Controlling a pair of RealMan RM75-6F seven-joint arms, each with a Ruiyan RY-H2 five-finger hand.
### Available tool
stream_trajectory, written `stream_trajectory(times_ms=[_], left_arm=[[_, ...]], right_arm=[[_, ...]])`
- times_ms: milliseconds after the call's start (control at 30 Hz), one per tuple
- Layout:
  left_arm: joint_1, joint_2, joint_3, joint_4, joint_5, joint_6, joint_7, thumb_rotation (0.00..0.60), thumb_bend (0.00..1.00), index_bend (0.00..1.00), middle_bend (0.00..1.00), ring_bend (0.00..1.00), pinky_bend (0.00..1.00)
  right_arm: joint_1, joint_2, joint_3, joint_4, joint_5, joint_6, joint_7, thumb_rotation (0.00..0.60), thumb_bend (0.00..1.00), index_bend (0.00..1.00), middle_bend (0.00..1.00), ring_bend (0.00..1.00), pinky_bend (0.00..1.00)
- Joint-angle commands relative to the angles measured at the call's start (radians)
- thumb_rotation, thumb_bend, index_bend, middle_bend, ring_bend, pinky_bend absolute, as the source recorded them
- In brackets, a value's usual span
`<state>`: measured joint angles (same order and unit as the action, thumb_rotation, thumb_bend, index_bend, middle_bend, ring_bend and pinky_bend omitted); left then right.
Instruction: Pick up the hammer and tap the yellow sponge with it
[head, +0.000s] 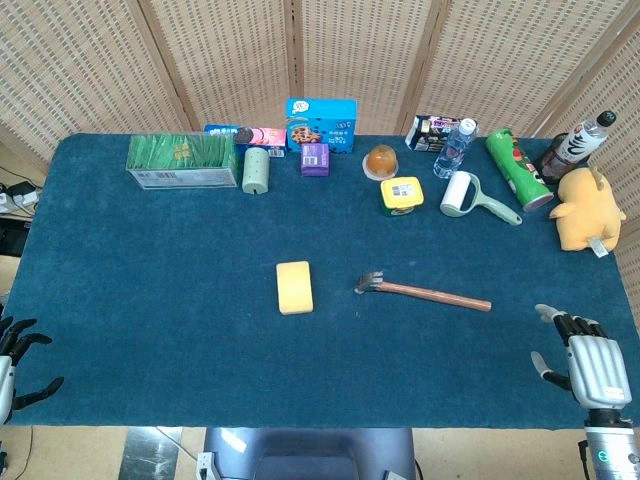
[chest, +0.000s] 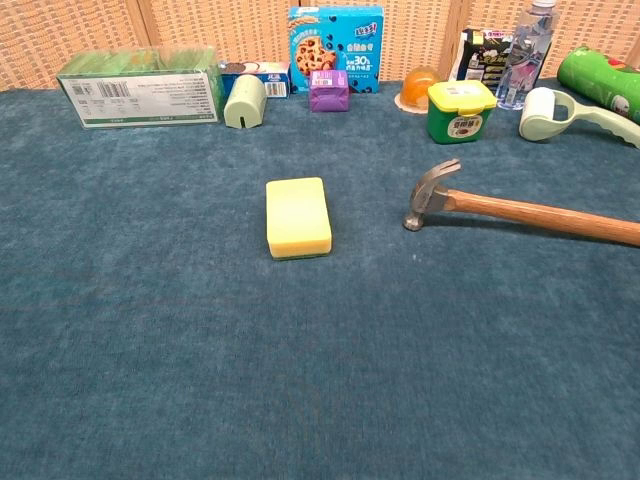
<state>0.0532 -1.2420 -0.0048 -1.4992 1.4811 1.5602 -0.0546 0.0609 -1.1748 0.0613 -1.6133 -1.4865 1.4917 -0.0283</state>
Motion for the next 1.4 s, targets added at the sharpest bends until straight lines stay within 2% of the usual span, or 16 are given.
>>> stream_trajectory(times_ms=[33,467,700,900,1167,1400], left_arm=[[-0.001,0.0,0.0,0.0,0.0,-0.002,0.0,0.6,0.14,0.37,0.19,0.08,0.08],[0.009,0.005,-0.007,0.001,0.003,0.02,-0.011,0.6,0.14,0.37,0.19,0.08,0.08],[0.0,0.002,-0.006,-0.007,0.008,0.007,0.003,0.6,0.14,0.37,0.19,0.08,0.08],[-0.016,0.002,-0.01,-0.019,0.011,-0.013,0.019,0.6,0.14,0.37,0.19,0.08,0.08],[-0.031,-0.004,-0.012,-0.014,-0.003,-0.045,0.025,0.6,0.14,0.37,0.19,0.08,0.08],[-0.031,-0.004,-0.013,-0.001,-0.017,-0.055,0.011,0.6,0.14,0.37,0.19,0.08,0.08]], right_arm=[[0.001,0.0,0.0,-0.001,0.0,-0.002,0.001,0.6,0.33,0.22,0.34,0.33,0.28],[0.003,0.001,0.007,0.002,0.003,-0.004,0.015,0.6,0.34,0.22,0.34,0.33,0.28],[0.039,-0.006,0.014,-0.006,-0.02,-0.041,0.037,0.6,0.33,0.23,0.34,0.33,0.28],[0.13,-0.021,0.041,-0.032,-0.014,-0.159,0.04,0.6,0.34,0.22,0.34,0.33,0.29],[0.277,-0.072,0.103,-0.047,0.113,-0.375,-0.004,0.6,0.33,0.2,0.32,0.31,0.29],[0.367,-0.151,0.131,0.011,0.204,-0.475,-0.07,0.6,0.33,0.2,0.32,0.31,0.29]])
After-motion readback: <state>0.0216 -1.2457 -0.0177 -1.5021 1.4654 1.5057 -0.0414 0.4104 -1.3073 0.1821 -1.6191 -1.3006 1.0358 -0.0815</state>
